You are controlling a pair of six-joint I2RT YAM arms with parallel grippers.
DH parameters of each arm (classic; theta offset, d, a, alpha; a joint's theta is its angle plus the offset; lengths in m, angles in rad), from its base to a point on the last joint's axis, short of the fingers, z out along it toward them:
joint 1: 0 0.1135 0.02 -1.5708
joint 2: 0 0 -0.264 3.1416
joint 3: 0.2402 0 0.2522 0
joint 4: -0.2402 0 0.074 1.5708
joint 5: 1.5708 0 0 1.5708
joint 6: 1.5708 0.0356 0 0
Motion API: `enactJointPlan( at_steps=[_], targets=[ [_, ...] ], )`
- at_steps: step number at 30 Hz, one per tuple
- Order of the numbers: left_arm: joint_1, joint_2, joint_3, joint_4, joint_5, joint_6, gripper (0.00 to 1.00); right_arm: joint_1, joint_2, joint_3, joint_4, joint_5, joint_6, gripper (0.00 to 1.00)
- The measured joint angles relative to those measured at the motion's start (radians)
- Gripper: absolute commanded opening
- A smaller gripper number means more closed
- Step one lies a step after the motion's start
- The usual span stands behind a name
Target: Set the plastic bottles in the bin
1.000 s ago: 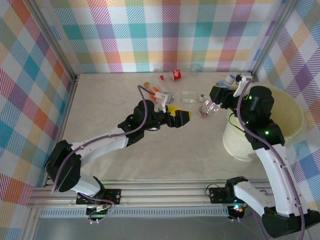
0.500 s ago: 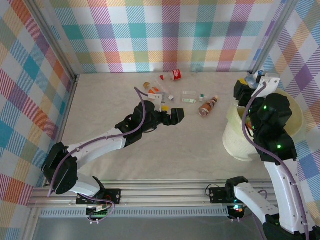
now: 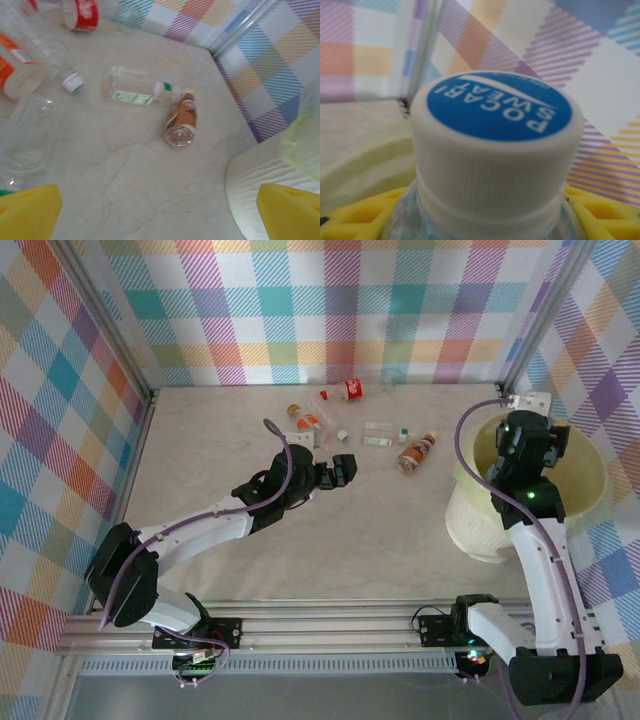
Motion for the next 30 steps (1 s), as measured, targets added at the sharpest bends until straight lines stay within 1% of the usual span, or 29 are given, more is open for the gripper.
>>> enactJointPlan(
  at_steps=[6, 13, 18, 23, 25, 28, 29, 30],
  targets=[
    [0.021, 0.017, 0.000, -0.037, -0.022, -0.032, 1.00, -0.109, -0.011, -0.086, 0.048, 0.033, -0.031, 0.50],
    [0.035, 0.030, 0.000, -0.071, -0.034, -0.061, 1.00, -0.211, 0.029, -0.093, 0.056, 0.051, 0.005, 0.57],
    [0.056, 0.032, 0.000, -0.104, -0.033, -0.078, 1.00, -0.261, 0.053, -0.099, 0.035, 0.062, 0.072, 0.70],
    [0.075, 0.040, 0.000, -0.131, -0.034, -0.085, 1.00, -0.265, 0.057, -0.100, 0.006, 0.070, 0.106, 0.86],
    [0.079, 0.045, -0.001, -0.143, -0.039, -0.092, 1.00, -0.265, 0.065, -0.096, -0.016, 0.068, 0.116, 0.90],
    [0.082, 0.045, -0.005, -0.153, -0.041, -0.106, 1.00, -0.265, 0.077, -0.079, -0.056, 0.055, 0.126, 0.93],
    [0.082, 0.045, -0.006, -0.153, -0.041, -0.110, 1.00, -0.265, 0.077, -0.073, -0.069, 0.048, 0.129, 0.99],
    [0.083, 0.045, -0.009, -0.155, -0.041, -0.111, 1.00, -0.265, 0.076, -0.068, -0.080, 0.040, 0.132, 1.00]
  ],
)
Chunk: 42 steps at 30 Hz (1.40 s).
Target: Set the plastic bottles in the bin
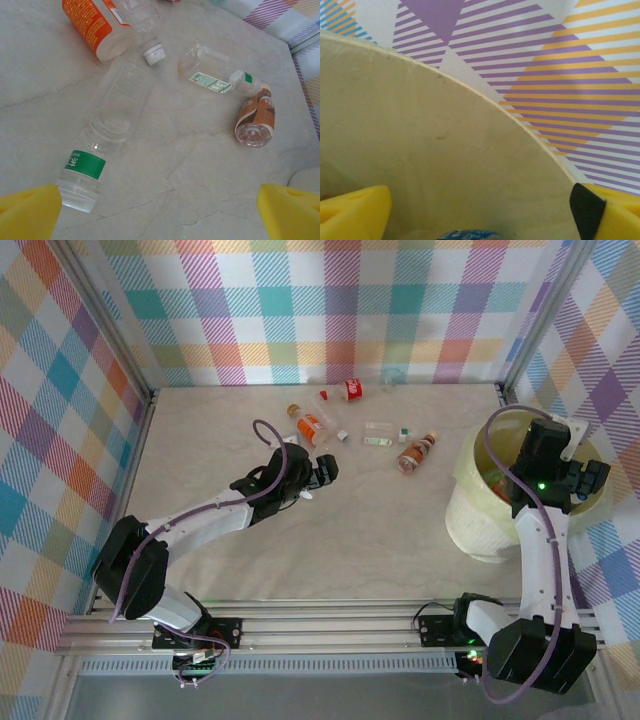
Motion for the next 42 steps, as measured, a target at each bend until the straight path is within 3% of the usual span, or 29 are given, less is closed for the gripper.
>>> enactJointPlan(
  at_steps=[9, 18, 27, 33, 42],
  targets=[
    [0.020, 0.011, -0.009, -0.021, 0.000, -0.003, 1.00, 0.000, -0.061, 0.068, -0.112, -0.105, 0.064, 1.00],
    [0.026, 0.018, -0.009, -0.023, 0.000, -0.003, 1.00, 0.002, -0.142, 0.182, -0.243, -0.320, 0.165, 1.00],
    [0.037, 0.035, -0.009, -0.051, 0.000, -0.002, 1.00, 0.075, -0.114, 0.248, -0.350, -0.425, 0.228, 1.00],
    [0.050, 0.140, 0.089, -0.167, -0.008, 0.066, 1.00, 0.163, -0.121, 0.286, -0.357, -0.706, 0.295, 1.00],
    [0.063, 0.249, 0.178, -0.254, 0.006, 0.178, 1.00, 0.174, -0.129, 0.292, -0.269, -1.073, 0.381, 1.00]
  ],
)
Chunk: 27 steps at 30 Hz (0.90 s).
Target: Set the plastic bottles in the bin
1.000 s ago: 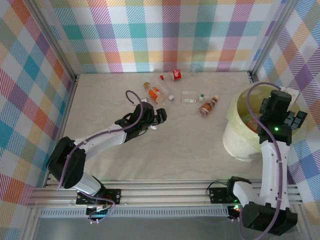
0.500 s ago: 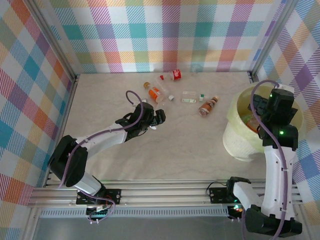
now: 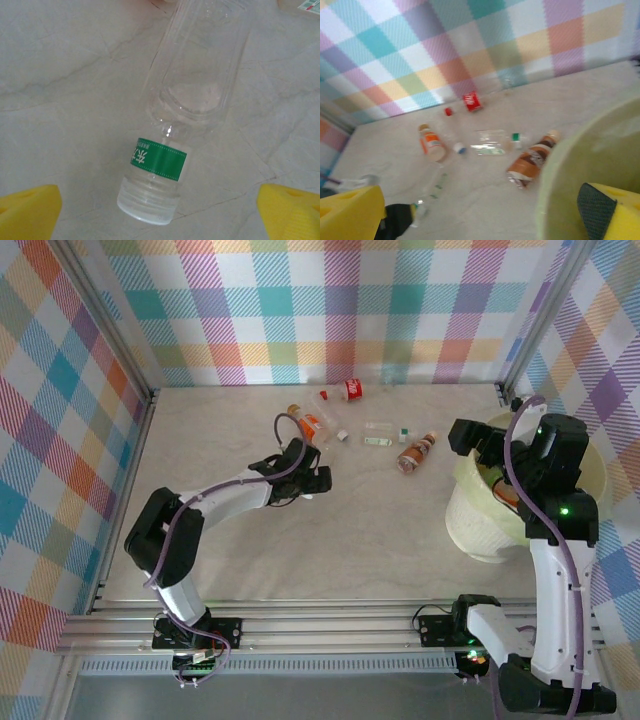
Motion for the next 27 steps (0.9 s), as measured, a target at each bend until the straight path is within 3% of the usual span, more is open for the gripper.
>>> enactJointPlan(
  at_steps=[6, 12, 27],
  targets=[
    [0.011, 0.111, 0.110, -0.017, 0.041, 0.087, 0.95, 0.005, 0.004, -0.009, 0.035, -0.100, 0.026, 1.00],
    [0.011, 0.195, 0.203, -0.064, 0.027, 0.153, 0.87, 0.006, 0.004, -0.020, 0.039, -0.122, 0.026, 1.00],
    [0.011, 0.268, 0.214, -0.109, 0.013, 0.217, 0.64, 0.006, 0.004, -0.023, 0.041, -0.130, 0.026, 1.00]
  ],
)
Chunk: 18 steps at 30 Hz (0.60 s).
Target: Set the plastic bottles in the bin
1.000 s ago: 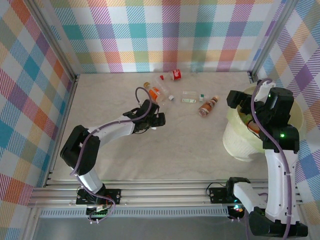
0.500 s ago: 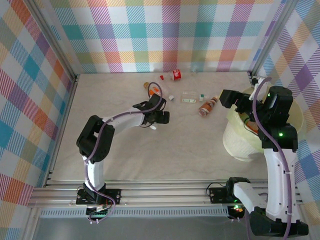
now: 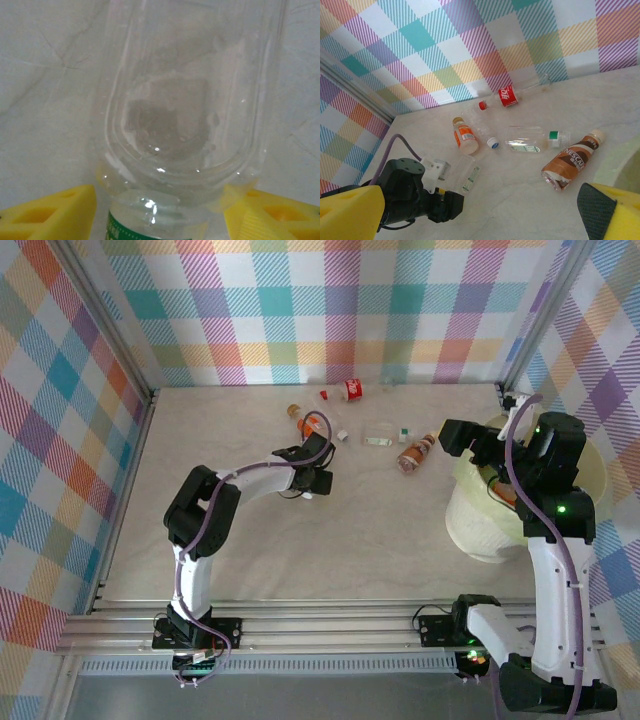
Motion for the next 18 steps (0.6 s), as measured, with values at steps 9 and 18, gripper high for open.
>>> enactJointPlan(
  at_steps=[9, 18],
  targets=[
    [0.000, 0.033, 0.001, 0.003, -0.008, 0.005, 0.48, 0.000, 0.000, -0.008, 0.000, -0.006, 0.000, 1.00],
    [0.000, -0.001, -0.058, 0.064, -0.006, 0.008, 0.35, 0.000, 0.001, -0.042, 0.029, -0.048, 0.000, 1.00]
  ],
)
